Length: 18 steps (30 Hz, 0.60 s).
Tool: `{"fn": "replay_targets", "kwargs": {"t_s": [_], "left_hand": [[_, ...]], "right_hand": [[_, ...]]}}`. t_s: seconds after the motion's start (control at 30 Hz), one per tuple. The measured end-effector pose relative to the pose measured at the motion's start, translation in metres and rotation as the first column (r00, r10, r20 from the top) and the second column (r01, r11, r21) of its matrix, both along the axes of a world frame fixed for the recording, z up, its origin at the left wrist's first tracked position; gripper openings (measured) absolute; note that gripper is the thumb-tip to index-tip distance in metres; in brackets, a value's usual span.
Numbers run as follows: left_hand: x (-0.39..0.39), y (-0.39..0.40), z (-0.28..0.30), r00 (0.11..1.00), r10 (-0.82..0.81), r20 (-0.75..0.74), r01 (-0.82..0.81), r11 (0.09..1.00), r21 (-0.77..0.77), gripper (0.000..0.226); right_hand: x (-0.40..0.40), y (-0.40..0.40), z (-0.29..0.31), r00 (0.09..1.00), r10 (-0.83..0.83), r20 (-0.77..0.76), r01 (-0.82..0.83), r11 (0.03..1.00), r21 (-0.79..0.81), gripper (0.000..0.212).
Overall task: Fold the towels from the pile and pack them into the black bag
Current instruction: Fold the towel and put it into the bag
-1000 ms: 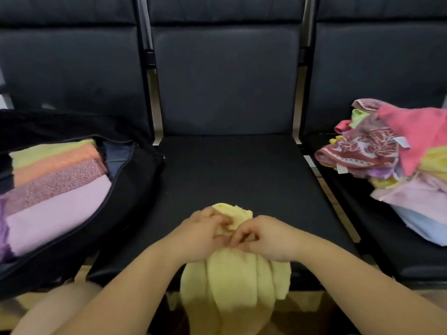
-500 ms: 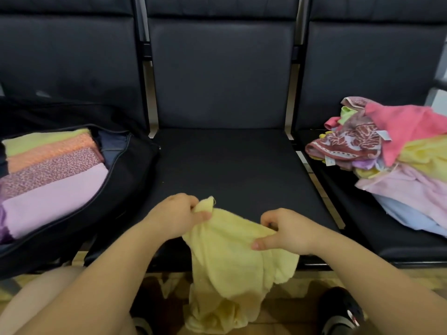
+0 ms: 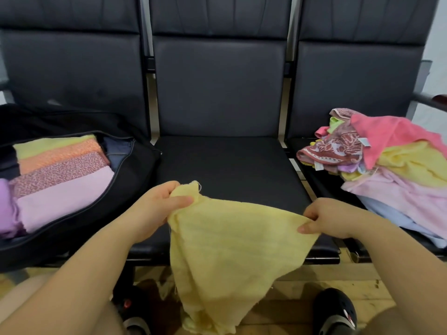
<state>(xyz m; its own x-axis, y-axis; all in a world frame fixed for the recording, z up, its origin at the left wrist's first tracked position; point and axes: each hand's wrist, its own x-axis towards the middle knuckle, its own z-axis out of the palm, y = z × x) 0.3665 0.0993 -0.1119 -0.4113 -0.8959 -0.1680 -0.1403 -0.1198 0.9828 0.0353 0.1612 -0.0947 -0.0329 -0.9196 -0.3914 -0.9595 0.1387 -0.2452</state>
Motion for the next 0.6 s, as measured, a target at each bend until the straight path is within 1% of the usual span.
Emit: {"fn": "replay_targets", "kwargs": {"t_s": [0.07,0.1,0.17,0.2,0.23,0.3,0.33,0.37,0.43,0.47,0.5,0.53,0.57,0.6], "left_hand": [[0.009,0.001,0.002,1.0,-0.028,-0.012,0.028,0.999,0.044,0.038],[0.014,0.001,0.002,1.0,-0.027,0.005,0.027,0.998,0.058,0.036],[0.023,-0.001,-0.001,0.995,-0.009,0.097,0.004,0.999,0.049,0.043],[0.026,0.0,-0.003,0.989,0.015,0.15,-0.018,1.0,0.02,0.044],[0.027,0.0,-0.005,0.978,0.05,0.205,-0.047,0.999,-0.02,0.039],[0.027,0.003,-0.004,0.951,0.123,0.284,-0.111,0.992,-0.055,0.03],[0.027,0.004,-0.003,0.948,0.14,0.285,-0.138,0.99,-0.026,0.029],[0.028,0.004,-0.003,0.948,0.143,0.284,-0.146,0.989,-0.011,0.025],[0.037,0.003,-0.004,0.939,0.124,0.321,-0.118,0.992,-0.038,0.016],[0.042,0.005,-0.003,0.926,0.103,0.362,-0.088,0.995,-0.057,0.018],[0.049,0.007,0.0,0.925,0.073,0.374,-0.061,0.997,-0.044,0.019],[0.054,0.009,0.005,0.945,0.032,0.326,-0.043,0.999,0.029,0.017],[0.06,0.012,0.011,0.974,-0.016,0.225,-0.011,0.993,0.117,0.012],[0.069,0.014,0.016,0.993,-0.067,0.099,0.048,0.982,0.181,0.013]], "right_hand": [[-0.011,0.001,-0.001,0.999,-0.032,0.012,0.033,0.998,-0.062,0.034],[-0.015,0.003,-0.002,0.996,-0.06,0.066,0.066,0.993,-0.095,0.031],[-0.019,0.007,-0.004,0.959,-0.121,0.255,0.158,0.978,-0.134,0.027],[-0.019,0.009,-0.004,0.911,-0.158,0.38,0.216,0.969,-0.116,0.026],[-0.018,0.01,-0.005,0.841,-0.196,0.503,0.267,0.961,-0.072,0.025],[-0.016,0.012,-0.005,0.693,-0.249,0.676,0.324,0.946,0.016,0.024],[-0.015,0.013,-0.003,0.637,-0.257,0.727,0.335,0.941,0.039,0.025],[-0.014,0.014,0.001,0.61,-0.256,0.75,0.339,0.94,0.046,0.026],[-0.016,0.017,0.008,0.592,-0.254,0.765,0.356,0.934,0.034,0.029],[-0.018,0.02,0.013,0.583,-0.25,0.773,0.347,0.937,0.042,0.03],[-0.022,0.024,0.019,0.562,-0.247,0.789,0.323,0.944,0.066,0.03],[-0.025,0.028,0.024,0.527,-0.242,0.815,0.283,0.954,0.1,0.032],[-0.03,0.031,0.029,0.476,-0.231,0.849,0.241,0.962,0.127,0.037],[-0.033,0.034,0.034,0.414,-0.217,0.884,0.214,0.967,0.138,0.04]]}}
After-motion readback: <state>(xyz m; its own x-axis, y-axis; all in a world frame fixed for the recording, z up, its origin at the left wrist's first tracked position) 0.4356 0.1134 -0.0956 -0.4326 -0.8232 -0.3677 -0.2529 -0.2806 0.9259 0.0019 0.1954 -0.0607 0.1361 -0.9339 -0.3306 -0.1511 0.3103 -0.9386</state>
